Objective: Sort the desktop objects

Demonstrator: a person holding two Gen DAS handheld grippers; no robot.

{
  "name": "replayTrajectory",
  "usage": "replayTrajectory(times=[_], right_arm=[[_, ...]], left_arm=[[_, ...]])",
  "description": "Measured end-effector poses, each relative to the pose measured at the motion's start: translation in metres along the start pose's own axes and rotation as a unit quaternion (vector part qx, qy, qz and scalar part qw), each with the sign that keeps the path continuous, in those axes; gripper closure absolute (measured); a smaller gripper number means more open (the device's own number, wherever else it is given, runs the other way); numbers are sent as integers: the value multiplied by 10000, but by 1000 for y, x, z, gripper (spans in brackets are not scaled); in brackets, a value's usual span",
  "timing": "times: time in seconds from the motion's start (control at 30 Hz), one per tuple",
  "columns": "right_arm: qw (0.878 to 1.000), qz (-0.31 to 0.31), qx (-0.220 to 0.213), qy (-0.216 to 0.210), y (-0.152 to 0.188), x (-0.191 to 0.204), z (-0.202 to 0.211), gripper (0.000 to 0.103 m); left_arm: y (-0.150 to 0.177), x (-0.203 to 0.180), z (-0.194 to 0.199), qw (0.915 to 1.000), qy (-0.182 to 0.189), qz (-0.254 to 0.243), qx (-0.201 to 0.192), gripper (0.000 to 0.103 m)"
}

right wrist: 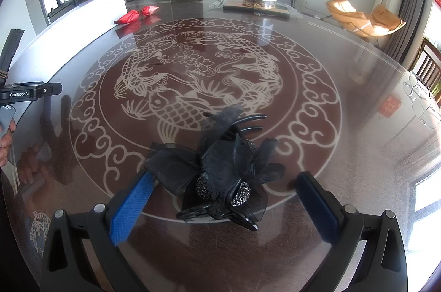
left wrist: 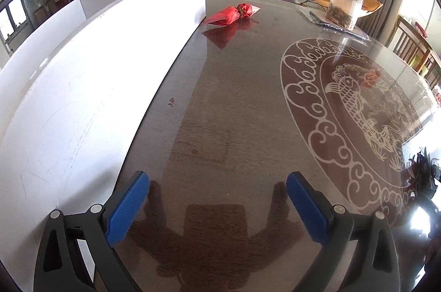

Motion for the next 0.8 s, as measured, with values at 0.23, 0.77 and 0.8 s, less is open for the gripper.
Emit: replayTrajectory(times=[0.23,0.77,0.8], right_arm=[[10000,0,1,-1,0,0,0,0],[10000,0,-1,-7,0,0,0,0],[10000,0,-1,-7,0,0,0,0]], left_arm=[[-18,10,-5,9975,528,463,50,8],[-31,37,-11,9992,135,351,-127,47],[-27,33,-10,9995,24,251,-167,42]])
Point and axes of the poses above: each gripper's, at about its wrist camera, not at the fingertips, and z roughly against the way its jaws point, x to its left, y to its underside, the point moved 1 cm from there along -z, roughly the way its jaws point, and after that the axes turned 5 degrees about z, right-handed, at the moved point
